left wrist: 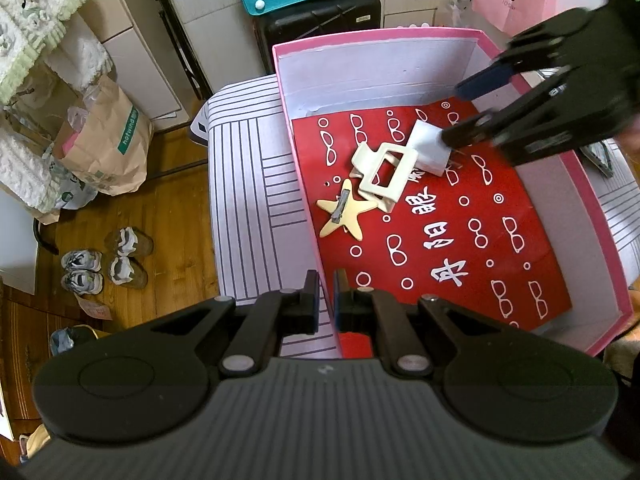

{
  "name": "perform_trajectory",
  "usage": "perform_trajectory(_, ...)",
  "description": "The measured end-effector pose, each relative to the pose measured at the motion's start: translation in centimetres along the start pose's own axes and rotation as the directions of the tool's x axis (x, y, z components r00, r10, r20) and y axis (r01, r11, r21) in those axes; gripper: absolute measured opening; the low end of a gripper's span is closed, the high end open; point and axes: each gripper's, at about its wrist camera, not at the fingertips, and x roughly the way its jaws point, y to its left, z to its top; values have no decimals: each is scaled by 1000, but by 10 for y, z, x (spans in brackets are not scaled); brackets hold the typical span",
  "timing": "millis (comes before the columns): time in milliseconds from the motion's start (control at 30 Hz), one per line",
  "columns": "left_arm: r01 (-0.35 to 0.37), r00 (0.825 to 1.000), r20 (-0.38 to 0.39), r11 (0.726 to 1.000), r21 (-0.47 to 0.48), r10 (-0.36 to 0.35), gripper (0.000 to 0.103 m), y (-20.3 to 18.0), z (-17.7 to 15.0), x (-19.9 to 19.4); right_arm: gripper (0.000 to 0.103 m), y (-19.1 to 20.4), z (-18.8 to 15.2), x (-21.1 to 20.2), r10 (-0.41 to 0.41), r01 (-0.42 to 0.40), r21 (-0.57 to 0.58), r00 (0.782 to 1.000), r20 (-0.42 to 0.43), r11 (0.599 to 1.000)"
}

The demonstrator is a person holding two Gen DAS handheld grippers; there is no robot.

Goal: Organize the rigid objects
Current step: 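Place the white charger into the pink box and open the right gripper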

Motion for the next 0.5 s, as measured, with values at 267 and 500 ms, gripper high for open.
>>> perform_trajectory(267,-14,1000,4,1000,-10,14,5,-2,-1,-1,56,-24,-37,-68,38,-48,77,991,130,996)
perform_trajectory(500,-25,1000,6,999,-35,25,5,-2,-2,1,56,-49,-92,-94,3,-28,141,984,176,990)
